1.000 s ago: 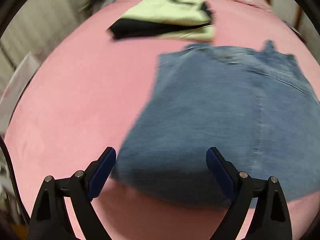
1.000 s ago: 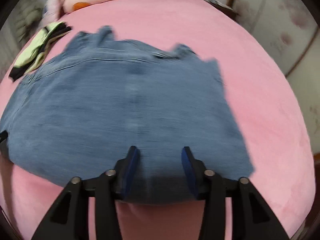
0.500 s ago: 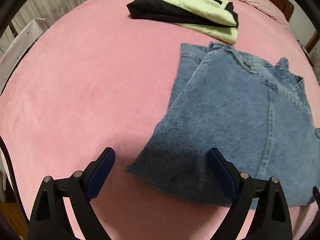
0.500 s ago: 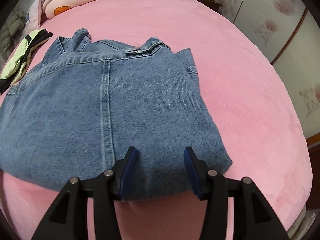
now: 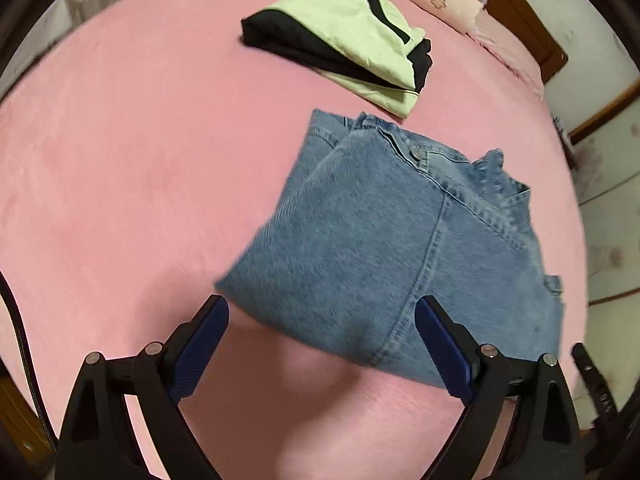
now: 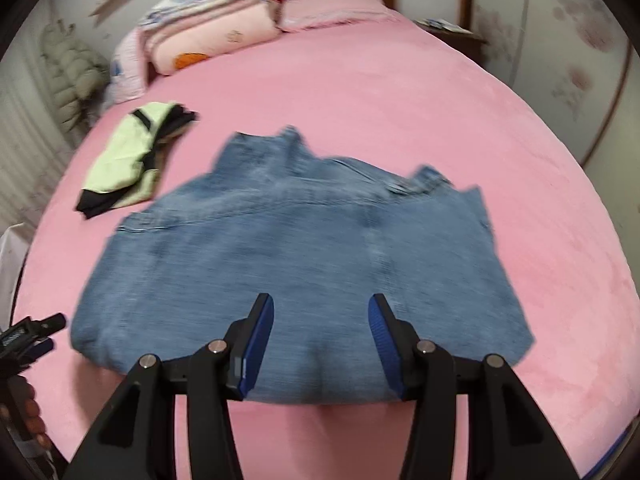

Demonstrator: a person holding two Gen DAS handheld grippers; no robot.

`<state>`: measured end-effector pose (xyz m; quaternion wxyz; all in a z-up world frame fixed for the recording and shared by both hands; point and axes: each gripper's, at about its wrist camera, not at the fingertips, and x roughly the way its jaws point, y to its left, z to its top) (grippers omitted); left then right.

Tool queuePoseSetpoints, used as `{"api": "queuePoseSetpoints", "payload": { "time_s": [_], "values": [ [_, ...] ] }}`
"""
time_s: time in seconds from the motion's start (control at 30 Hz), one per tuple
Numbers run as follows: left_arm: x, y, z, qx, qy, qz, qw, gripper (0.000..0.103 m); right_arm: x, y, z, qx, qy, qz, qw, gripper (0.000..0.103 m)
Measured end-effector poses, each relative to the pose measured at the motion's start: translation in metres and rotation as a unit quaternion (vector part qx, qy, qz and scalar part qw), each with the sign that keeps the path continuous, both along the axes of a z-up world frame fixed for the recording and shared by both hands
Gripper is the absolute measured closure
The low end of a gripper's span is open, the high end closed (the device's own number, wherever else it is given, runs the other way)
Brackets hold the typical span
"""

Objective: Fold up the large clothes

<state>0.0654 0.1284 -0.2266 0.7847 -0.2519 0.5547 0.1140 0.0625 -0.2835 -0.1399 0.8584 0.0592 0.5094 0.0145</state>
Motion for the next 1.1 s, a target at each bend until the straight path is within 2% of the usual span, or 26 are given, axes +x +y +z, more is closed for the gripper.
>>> {"api": "queuePoseSetpoints", "payload": {
  "time_s": [0.13, 0.27, 0.33, 0.47, 0.57, 0.73, 0.77, 0.8, 0.83, 0.87, 0.9, 1.0, 1.1],
  "values": [
    [-0.015, 0.003, -0.024, -0.048, -0.012, 0.018, 0.9986, 0.009, -0.004, 0.030, 0.001, 0.006, -0.005, 0.033, 0.999, 0.054],
    [-0.028, 0.010, -0.063, -0.105, -0.031, 0.048, 0.9928, 0.010, -0.006, 0.047, -0.012, 0.014, 0.015, 0.050, 0.999, 0.054],
    [-0.031, 0.015, -0.080, -0.122, -0.048, 0.062, 0.9893, 0.013, -0.007, 0.053, -0.020, 0.017, 0.026, 0.055, 0.998, 0.054],
    [-0.022, 0.019, -0.094, -0.122, -0.102, 0.057, 0.9856, 0.014, -0.008, 0.061, -0.031, 0.013, 0.035, 0.063, 0.997, 0.054],
    [-0.004, 0.019, -0.095, -0.108, -0.144, 0.036, 0.9830, 0.027, -0.009, 0.066, -0.040, 0.008, 0.038, 0.071, 0.997, 0.054],
    [0.032, 0.026, -0.103, -0.119, -0.197, 0.024, 0.9729, 0.033, -0.012, 0.073, -0.052, -0.008, 0.037, 0.077, 0.996, 0.054],
    [0.036, 0.026, -0.103, -0.118, -0.203, 0.021, 0.9717, 0.040, -0.014, 0.075, -0.054, -0.012, 0.037, 0.077, 0.996, 0.054],
    [0.040, 0.026, -0.103, -0.115, -0.206, 0.018, 0.9716, 0.053, -0.014, 0.076, -0.055, -0.014, 0.037, 0.077, 0.996, 0.054],
    [0.046, 0.026, -0.104, -0.110, -0.203, 0.015, 0.9728, 0.062, -0.016, 0.077, -0.057, -0.016, 0.037, 0.077, 0.996, 0.054],
    [0.050, 0.028, -0.105, -0.113, -0.198, 0.013, 0.9736, 0.075, -0.017, 0.078, -0.057, -0.017, 0.037, 0.076, 0.996, 0.054],
    [0.053, 0.029, -0.105, -0.121, -0.193, 0.008, 0.9737, 0.082, -0.018, 0.079, -0.057, -0.019, 0.037, 0.075, 0.996, 0.054],
    [0.059, 0.021, -0.085, -0.097, -0.183, -0.021, 0.9781, 0.090, -0.021, 0.080, -0.054, -0.025, 0.038, 0.067, 0.997, 0.054],
    [0.060, 0.016, -0.055, -0.107, -0.196, -0.036, 0.9742, 0.091, -0.020, 0.076, -0.045, -0.030, 0.026, 0.052, 0.998, 0.054]
  ]
}}
